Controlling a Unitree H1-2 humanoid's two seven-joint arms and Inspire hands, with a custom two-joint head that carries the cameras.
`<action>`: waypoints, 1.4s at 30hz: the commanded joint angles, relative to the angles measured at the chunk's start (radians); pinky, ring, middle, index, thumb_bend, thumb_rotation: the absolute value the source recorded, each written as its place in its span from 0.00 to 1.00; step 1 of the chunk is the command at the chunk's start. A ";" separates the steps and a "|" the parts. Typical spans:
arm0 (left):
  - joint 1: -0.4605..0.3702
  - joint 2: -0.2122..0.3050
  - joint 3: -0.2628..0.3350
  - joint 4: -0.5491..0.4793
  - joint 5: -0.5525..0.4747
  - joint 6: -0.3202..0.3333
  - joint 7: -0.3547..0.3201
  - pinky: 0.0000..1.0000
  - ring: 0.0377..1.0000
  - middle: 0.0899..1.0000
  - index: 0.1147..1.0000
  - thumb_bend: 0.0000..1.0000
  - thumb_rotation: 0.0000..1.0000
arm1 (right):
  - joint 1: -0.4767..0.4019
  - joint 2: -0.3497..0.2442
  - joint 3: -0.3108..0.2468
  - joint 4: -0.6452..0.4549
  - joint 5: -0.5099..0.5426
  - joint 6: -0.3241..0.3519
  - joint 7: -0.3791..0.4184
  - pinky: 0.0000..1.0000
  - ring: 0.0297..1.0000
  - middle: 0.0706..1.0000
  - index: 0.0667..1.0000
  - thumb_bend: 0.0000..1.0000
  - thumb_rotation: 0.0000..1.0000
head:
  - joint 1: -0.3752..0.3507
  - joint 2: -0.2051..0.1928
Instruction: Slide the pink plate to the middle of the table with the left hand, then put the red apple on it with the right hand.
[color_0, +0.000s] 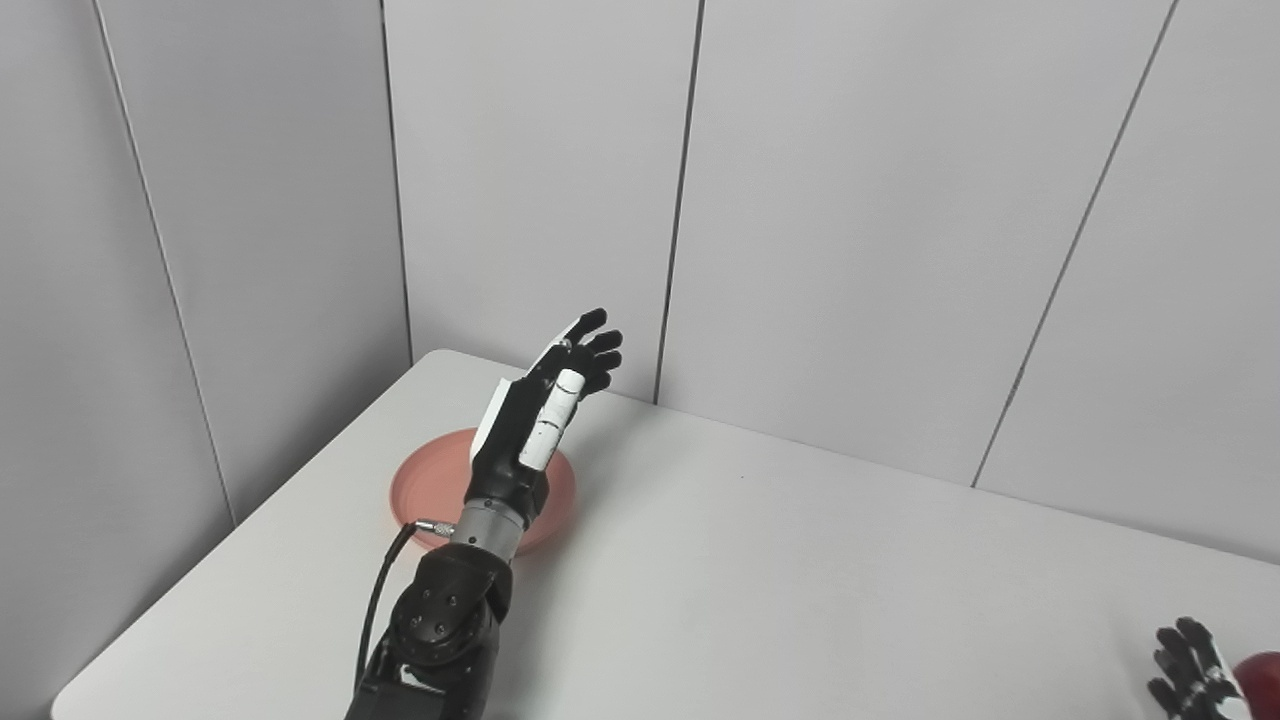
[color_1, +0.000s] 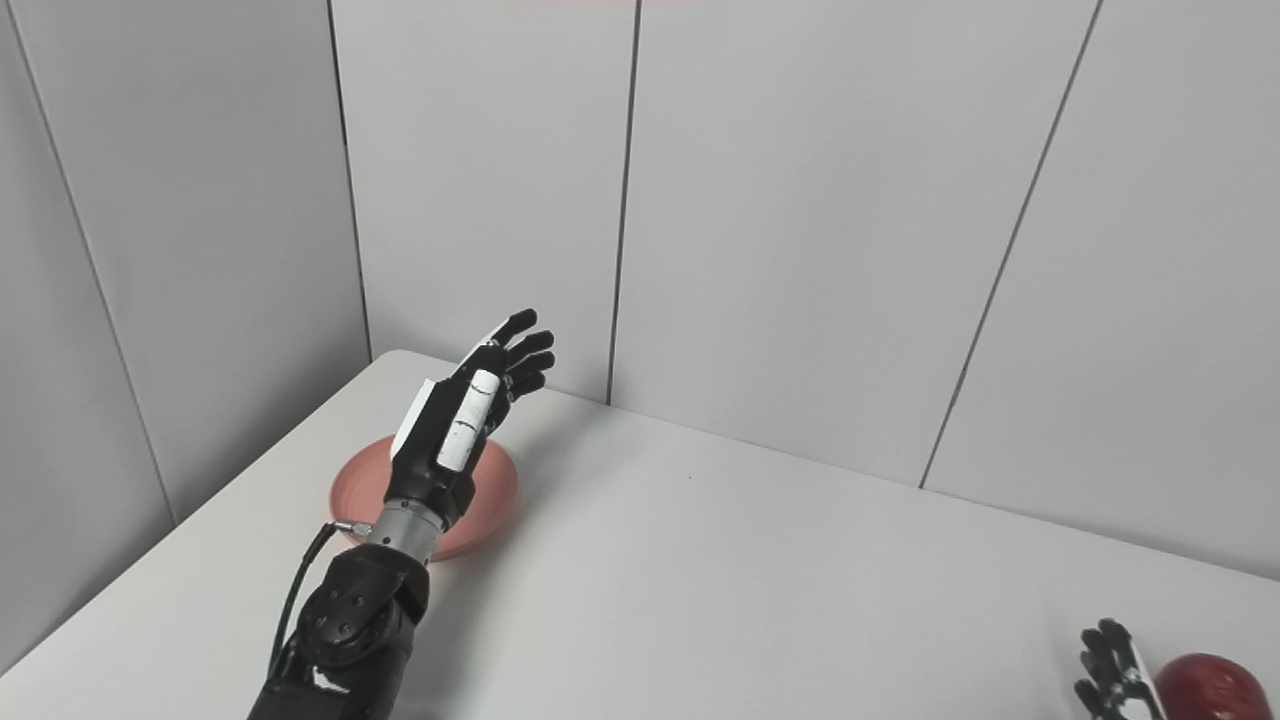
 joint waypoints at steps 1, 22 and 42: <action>-0.073 0.049 0.022 0.015 0.005 -0.056 -0.002 0.84 0.85 0.84 0.84 0.85 0.89 | 0.053 0.035 0.017 0.059 0.005 0.012 0.002 1.00 0.99 0.95 0.98 0.88 1.00 | 0.001 0.000; -0.180 0.244 0.142 0.415 -0.016 -0.194 0.008 0.87 0.86 0.86 0.86 0.78 0.89 | 0.054 0.030 0.022 0.060 0.005 0.017 0.004 1.00 1.00 0.96 0.99 0.87 1.00 | 0.005 0.005; -0.210 0.317 0.187 0.676 -0.056 -0.238 0.024 0.90 0.89 0.89 0.89 0.71 0.88 | 0.053 0.027 0.024 0.062 -0.005 0.017 0.000 0.99 0.97 0.95 0.97 0.89 1.00 | 0.001 0.007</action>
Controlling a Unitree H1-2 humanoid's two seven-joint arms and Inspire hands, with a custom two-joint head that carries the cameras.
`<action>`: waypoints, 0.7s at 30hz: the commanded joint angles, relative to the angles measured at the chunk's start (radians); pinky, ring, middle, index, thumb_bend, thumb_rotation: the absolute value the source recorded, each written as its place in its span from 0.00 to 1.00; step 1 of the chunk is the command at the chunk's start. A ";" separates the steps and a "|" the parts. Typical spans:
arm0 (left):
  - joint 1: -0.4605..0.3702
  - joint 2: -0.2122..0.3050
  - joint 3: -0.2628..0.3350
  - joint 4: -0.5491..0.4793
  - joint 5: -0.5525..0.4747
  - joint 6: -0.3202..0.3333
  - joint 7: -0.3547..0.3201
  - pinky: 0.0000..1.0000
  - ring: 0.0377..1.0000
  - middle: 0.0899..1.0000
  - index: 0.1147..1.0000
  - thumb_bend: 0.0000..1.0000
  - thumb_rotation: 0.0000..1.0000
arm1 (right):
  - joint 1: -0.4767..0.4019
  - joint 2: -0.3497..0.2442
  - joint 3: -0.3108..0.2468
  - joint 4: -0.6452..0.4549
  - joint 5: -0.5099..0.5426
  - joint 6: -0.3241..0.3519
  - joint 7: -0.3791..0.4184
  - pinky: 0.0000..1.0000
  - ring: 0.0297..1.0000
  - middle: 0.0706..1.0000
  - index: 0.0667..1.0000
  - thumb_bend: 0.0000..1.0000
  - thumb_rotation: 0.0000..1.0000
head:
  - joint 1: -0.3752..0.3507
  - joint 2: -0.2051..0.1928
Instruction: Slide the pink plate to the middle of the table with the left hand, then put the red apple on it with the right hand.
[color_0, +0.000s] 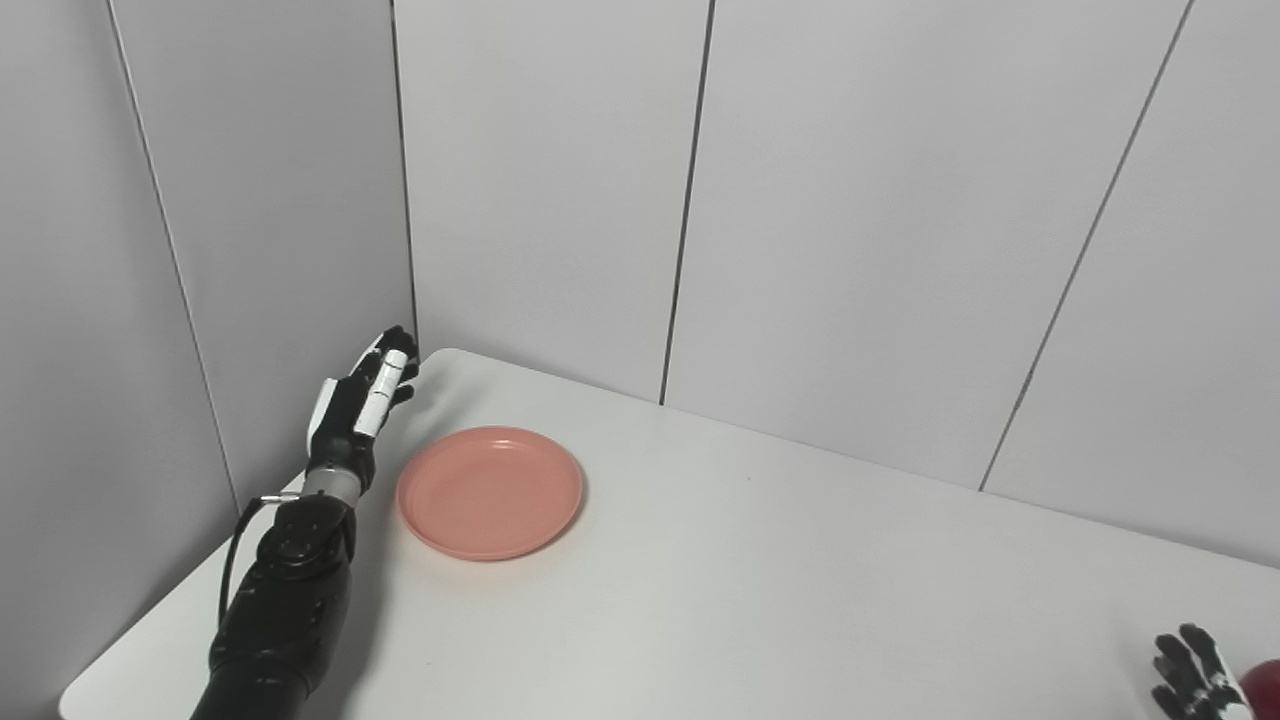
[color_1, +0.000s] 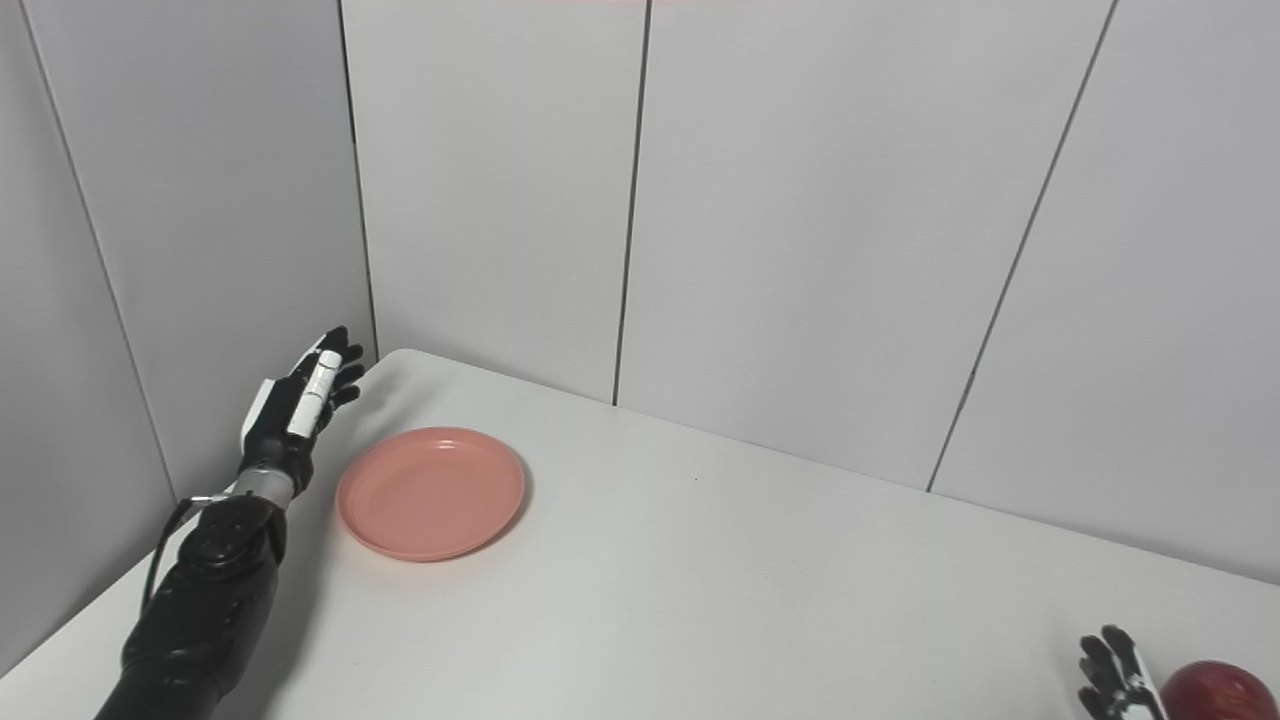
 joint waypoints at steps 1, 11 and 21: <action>-0.063 0.043 0.005 0.016 -0.003 -0.046 -0.001 0.91 0.89 0.89 0.89 0.72 0.88 | 0.052 0.031 0.018 0.061 0.000 0.015 0.001 0.99 0.97 0.95 0.97 0.89 1.00 | 0.001 0.001; -0.082 0.027 0.004 0.202 -0.046 -0.091 -0.031 0.91 0.90 0.88 0.89 0.74 0.87 | 0.058 0.037 0.014 0.047 0.007 0.022 0.001 0.97 0.97 0.94 0.97 0.89 1.00 | -0.008 0.013; -0.113 0.012 -0.012 0.309 -0.071 -0.124 -0.069 0.89 0.88 0.89 0.88 0.73 0.89 | 0.060 0.039 0.015 0.038 0.000 0.024 -0.004 0.94 0.95 0.92 0.95 0.91 1.00 | -0.016 0.016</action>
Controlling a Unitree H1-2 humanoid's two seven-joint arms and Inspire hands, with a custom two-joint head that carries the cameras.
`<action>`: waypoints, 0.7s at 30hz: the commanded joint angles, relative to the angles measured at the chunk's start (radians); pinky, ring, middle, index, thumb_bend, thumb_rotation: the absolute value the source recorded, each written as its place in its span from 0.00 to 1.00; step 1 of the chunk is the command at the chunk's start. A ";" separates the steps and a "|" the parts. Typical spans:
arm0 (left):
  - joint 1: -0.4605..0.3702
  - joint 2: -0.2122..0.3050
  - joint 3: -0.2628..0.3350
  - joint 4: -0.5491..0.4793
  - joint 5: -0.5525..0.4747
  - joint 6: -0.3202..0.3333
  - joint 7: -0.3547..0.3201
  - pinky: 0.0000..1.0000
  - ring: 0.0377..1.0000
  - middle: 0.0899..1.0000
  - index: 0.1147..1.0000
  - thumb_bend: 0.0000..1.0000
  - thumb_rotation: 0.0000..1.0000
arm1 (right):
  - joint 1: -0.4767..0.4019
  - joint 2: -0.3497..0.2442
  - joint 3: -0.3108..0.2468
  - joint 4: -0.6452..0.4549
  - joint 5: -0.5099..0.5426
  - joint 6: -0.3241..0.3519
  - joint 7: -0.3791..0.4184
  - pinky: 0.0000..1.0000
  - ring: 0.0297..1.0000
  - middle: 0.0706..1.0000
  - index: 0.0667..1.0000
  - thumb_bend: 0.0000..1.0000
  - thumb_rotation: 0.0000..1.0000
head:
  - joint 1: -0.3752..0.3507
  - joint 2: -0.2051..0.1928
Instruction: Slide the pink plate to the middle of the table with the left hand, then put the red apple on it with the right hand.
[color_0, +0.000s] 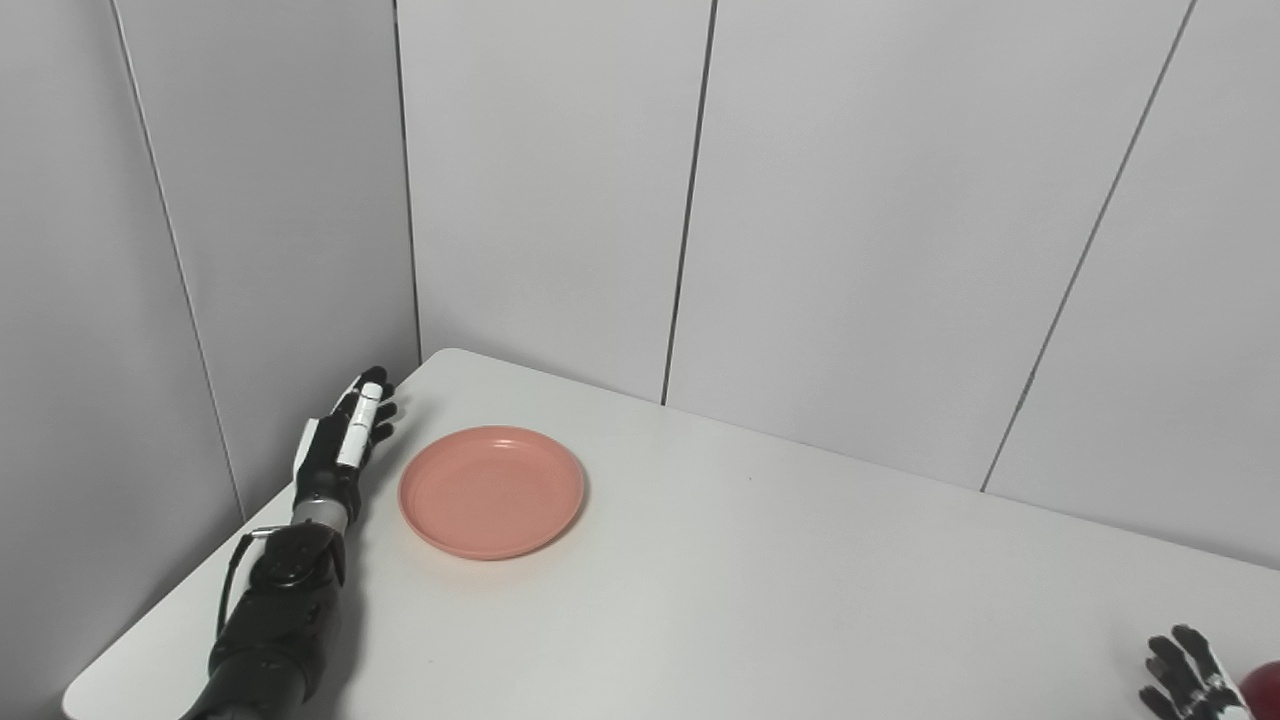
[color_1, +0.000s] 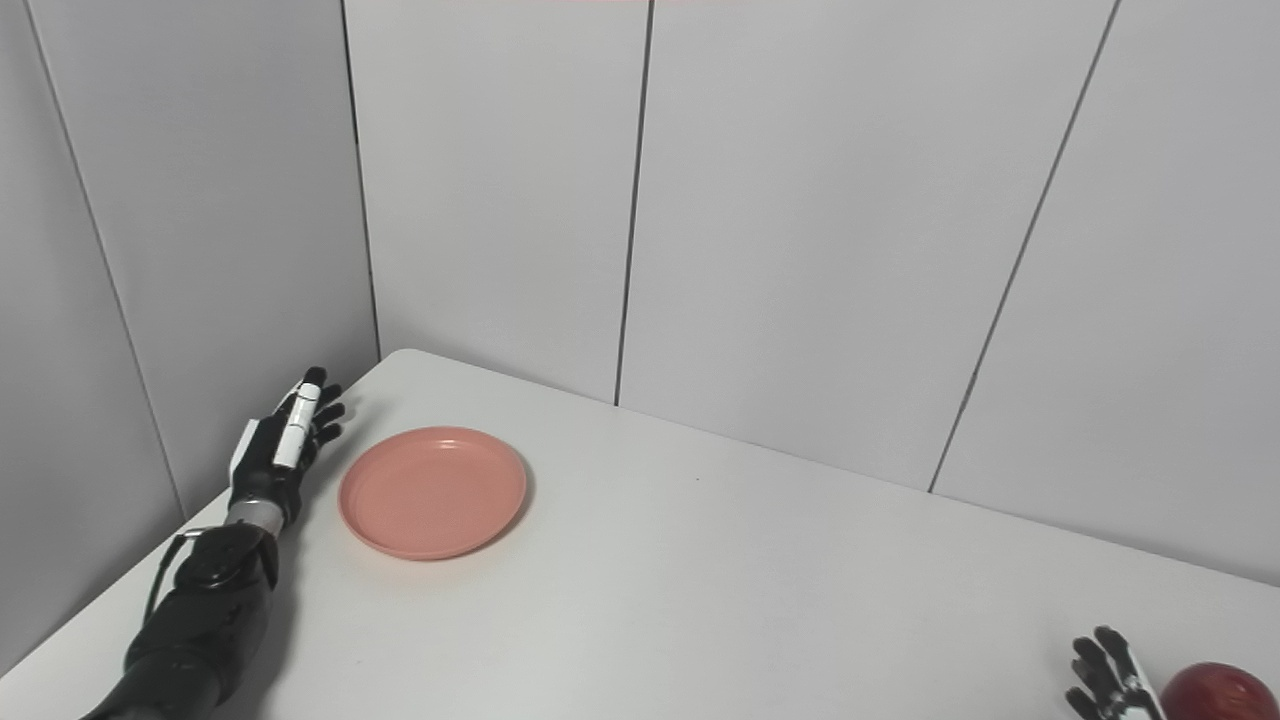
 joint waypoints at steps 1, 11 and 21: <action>-0.042 -0.009 -0.018 -0.022 -0.004 0.021 -0.023 0.88 0.88 0.89 0.88 0.73 0.90 | 0.057 0.037 0.017 0.040 0.006 0.021 -0.003 0.94 0.95 0.92 0.95 0.91 1.00 | 0.001 0.001; -0.035 -0.056 -0.039 -0.091 -0.034 0.050 -0.045 0.89 0.86 0.86 0.88 0.75 0.85 | 0.060 0.040 0.015 0.031 0.004 0.026 -0.006 0.95 0.96 0.93 0.96 0.90 1.00 | -0.004 0.008; -0.007 -0.110 -0.066 -0.244 -0.040 0.164 -0.037 0.87 0.85 0.84 0.86 0.72 0.84 | 0.063 0.041 0.016 0.017 0.007 0.036 -0.007 0.95 0.96 0.93 0.96 0.89 1.00 | -0.011 0.012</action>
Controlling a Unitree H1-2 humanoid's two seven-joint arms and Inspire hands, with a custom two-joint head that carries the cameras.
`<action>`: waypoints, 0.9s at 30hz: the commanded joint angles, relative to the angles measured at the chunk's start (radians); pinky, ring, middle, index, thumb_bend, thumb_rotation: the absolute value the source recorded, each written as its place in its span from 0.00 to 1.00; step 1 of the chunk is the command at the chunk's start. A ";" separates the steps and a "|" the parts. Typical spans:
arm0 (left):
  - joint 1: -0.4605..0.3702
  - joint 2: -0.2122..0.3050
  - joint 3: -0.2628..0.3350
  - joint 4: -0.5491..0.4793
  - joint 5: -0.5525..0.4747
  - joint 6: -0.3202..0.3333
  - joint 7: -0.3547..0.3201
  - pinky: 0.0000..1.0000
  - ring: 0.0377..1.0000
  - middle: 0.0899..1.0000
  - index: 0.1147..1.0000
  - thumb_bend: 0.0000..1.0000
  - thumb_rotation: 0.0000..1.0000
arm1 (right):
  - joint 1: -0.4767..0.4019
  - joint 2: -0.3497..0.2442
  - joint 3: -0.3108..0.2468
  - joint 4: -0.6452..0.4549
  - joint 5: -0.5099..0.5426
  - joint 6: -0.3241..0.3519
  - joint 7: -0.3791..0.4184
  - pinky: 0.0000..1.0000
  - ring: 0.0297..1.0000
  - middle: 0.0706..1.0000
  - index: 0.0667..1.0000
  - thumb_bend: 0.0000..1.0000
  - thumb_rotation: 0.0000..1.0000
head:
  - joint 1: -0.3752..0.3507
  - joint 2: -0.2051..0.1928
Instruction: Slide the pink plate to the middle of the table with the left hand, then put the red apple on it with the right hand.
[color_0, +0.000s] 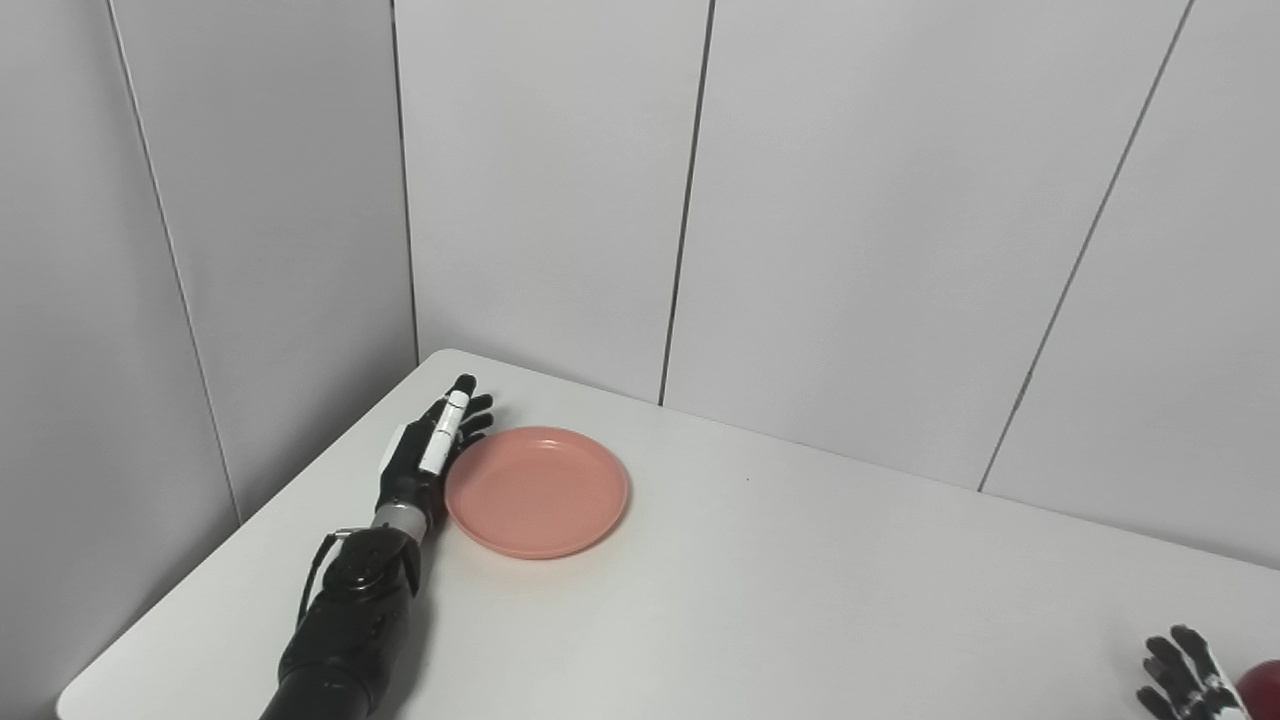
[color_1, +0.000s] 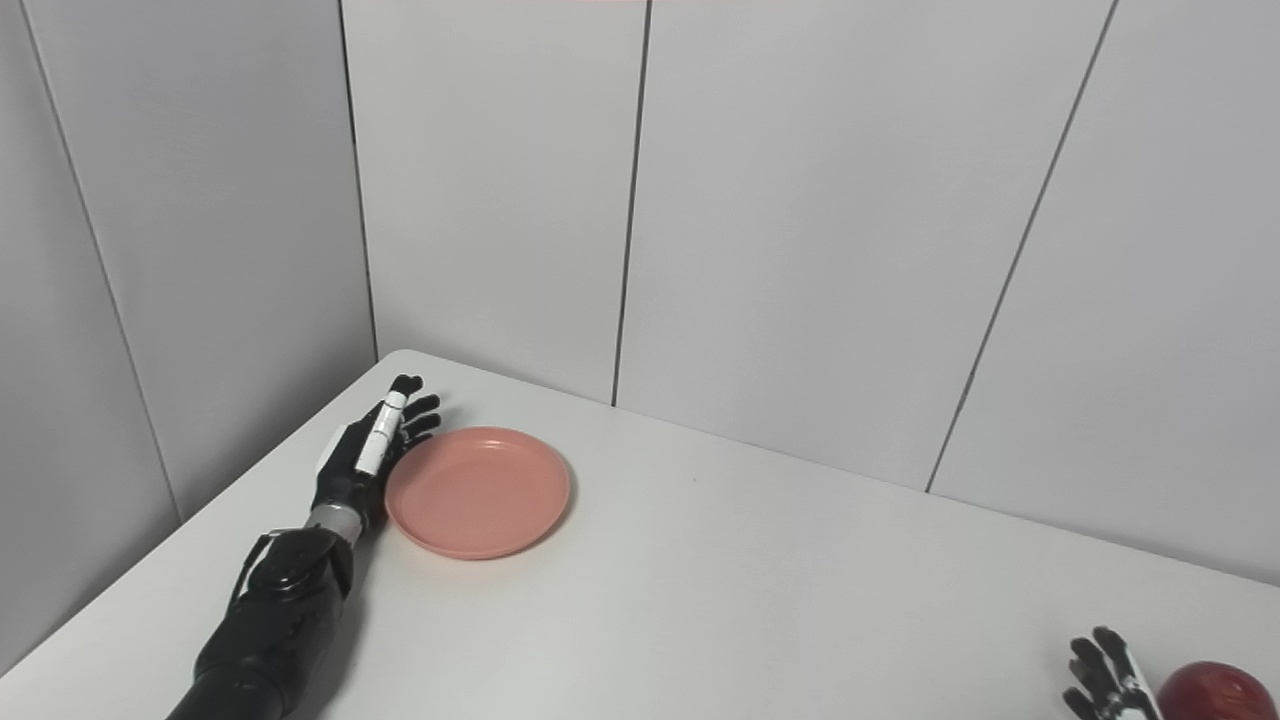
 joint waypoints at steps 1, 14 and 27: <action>-0.020 0.015 -0.003 -0.051 0.003 0.020 -0.007 0.87 0.85 0.84 0.86 0.71 0.84 | 0.056 0.034 0.015 0.033 0.017 0.028 0.002 0.95 0.96 0.94 0.96 0.89 1.00 | -0.002 0.002; 0.020 -0.017 -0.052 -0.153 0.049 0.048 -0.009 0.85 0.84 0.83 0.86 0.70 0.87 | 0.065 0.037 0.015 0.000 0.015 0.047 0.000 0.97 0.97 0.94 0.98 0.86 1.00 | -0.010 0.012; 0.022 -0.070 -0.101 -0.145 0.037 0.043 -0.080 0.90 0.87 0.87 0.89 0.73 0.87 | 0.074 0.048 0.017 -0.050 0.004 0.089 -0.016 0.97 0.97 0.94 0.97 0.84 0.99 | -0.026 0.025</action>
